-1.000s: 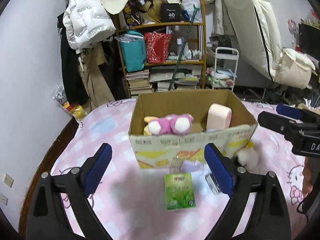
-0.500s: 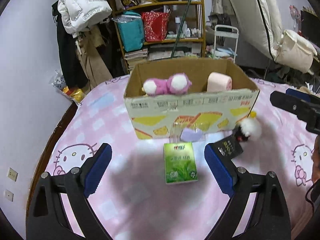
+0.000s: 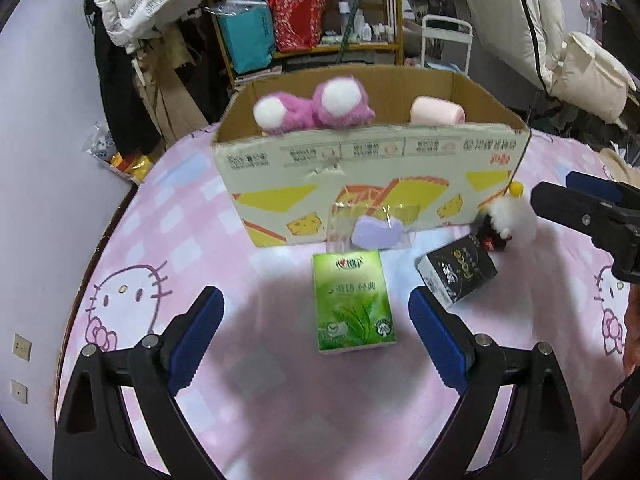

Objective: Organize soft objects
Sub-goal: 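Grasp the green tissue pack with the left tool while the right tool grasps the black Face box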

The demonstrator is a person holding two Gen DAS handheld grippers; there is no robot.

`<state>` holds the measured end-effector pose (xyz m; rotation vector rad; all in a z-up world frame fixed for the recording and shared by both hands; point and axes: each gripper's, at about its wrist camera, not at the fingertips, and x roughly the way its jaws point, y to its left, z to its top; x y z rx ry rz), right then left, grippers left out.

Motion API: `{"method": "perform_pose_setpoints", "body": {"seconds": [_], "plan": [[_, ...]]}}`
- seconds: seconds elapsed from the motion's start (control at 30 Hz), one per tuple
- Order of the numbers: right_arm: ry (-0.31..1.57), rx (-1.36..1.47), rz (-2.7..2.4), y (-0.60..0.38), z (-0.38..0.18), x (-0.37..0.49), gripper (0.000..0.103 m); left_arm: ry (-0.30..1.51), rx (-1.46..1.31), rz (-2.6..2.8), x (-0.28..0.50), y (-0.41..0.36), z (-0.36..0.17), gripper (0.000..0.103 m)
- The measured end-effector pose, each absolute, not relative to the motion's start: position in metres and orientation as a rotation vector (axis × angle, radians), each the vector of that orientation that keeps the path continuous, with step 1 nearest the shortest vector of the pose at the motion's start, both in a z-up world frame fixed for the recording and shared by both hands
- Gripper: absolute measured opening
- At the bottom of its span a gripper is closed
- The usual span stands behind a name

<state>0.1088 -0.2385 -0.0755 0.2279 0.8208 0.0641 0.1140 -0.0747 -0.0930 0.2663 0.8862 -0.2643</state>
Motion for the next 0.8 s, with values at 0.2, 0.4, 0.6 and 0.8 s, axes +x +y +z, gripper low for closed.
{"method": "perform_pose_setpoints", "body": {"seconds": [0.2, 0.4, 0.6, 0.8], "plan": [[0.879, 0.265, 0.086, -0.231, -0.092, 0.114, 0.101, 0.921, 0.251, -0.311, 0.118, -0.079, -0.106, 0.092], [0.953, 0.281, 0.115, -0.221, -0.111, 0.122, 0.101, 0.974, 0.268, -0.304, 0.126, -0.083, -0.125, 0.092], [1.016, 0.328, 0.142, -0.217, -0.129, 0.13, 0.101, 1.009, 0.277, -0.295, 0.132, -0.082, -0.137, 0.092], [1.073, 0.365, 0.17, -0.214, -0.145, 0.135, 0.101, 1.028, 0.305, -0.296, 0.134, -0.083, -0.144, 0.092]]}}
